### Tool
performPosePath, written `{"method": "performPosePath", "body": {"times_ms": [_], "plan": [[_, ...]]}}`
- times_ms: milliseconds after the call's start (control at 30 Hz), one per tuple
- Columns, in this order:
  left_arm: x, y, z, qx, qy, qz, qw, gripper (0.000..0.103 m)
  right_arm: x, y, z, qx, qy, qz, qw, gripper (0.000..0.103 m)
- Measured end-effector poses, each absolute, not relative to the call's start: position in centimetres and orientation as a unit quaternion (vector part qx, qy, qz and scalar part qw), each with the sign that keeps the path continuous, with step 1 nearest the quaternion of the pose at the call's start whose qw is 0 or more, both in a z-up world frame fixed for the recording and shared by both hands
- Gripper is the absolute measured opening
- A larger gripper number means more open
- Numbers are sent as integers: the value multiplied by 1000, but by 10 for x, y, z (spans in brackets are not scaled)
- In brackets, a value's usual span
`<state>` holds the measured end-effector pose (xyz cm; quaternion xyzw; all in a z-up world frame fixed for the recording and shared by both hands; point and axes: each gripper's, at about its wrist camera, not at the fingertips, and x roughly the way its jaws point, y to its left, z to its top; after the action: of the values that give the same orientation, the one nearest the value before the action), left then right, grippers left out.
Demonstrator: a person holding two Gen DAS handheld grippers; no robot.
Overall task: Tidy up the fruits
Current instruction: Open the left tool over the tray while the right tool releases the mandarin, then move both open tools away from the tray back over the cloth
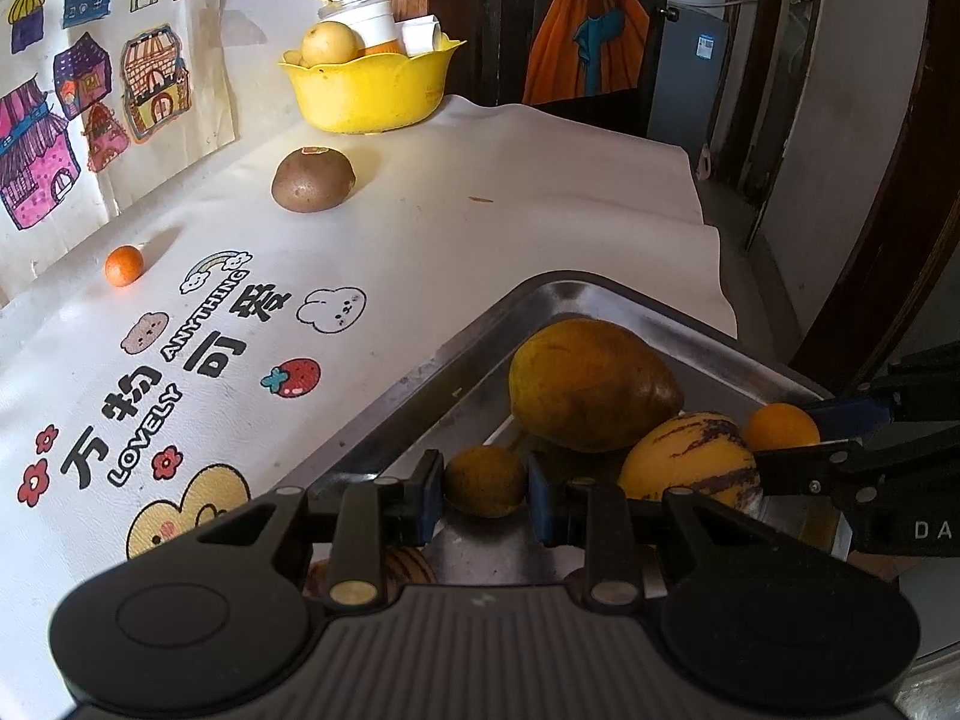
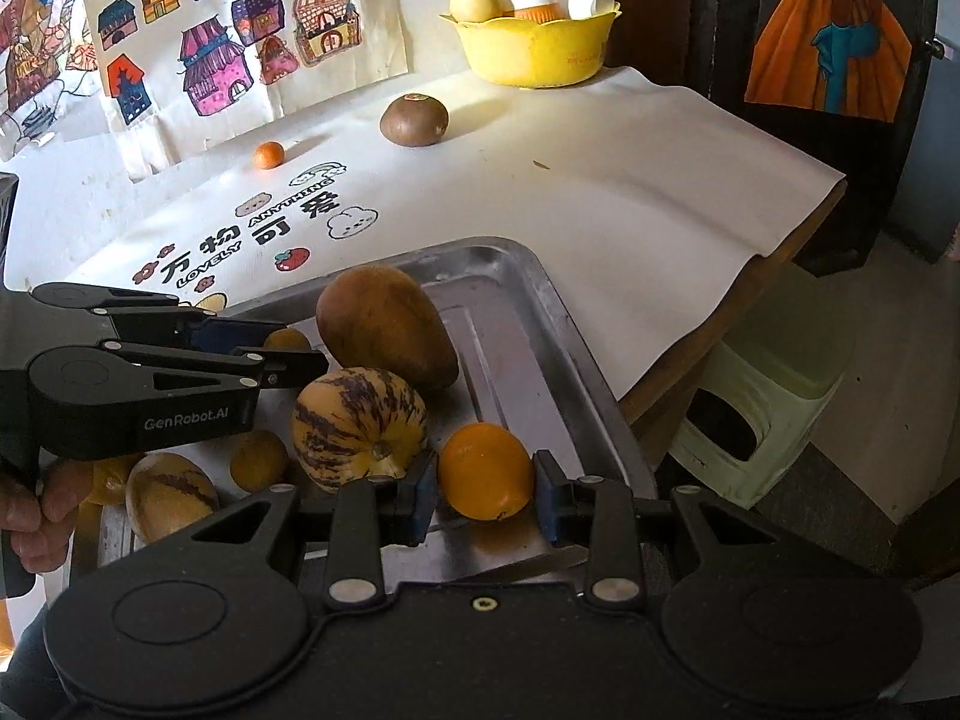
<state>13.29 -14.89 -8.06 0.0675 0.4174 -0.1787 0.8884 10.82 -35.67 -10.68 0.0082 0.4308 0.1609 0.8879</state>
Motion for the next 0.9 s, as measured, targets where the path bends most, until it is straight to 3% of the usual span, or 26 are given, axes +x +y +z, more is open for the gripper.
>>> {"method": "performPosePath", "body": {"times_ms": [300,400,467,900], "plan": [[134,-149,-81,71,418,-175,889,37,105,-357,-106,5,429,161,889,39],[134,-148,-80,69,417,-174,890,48,103,-358,-103,3,426,159,890,40],[133,-148,-80,67,415,-173,891,66,102,-358,-101,3,424,159,891,40],[132,-139,-73,51,409,-167,896,85,95,-354,-89,-4,414,158,897,48]]}}
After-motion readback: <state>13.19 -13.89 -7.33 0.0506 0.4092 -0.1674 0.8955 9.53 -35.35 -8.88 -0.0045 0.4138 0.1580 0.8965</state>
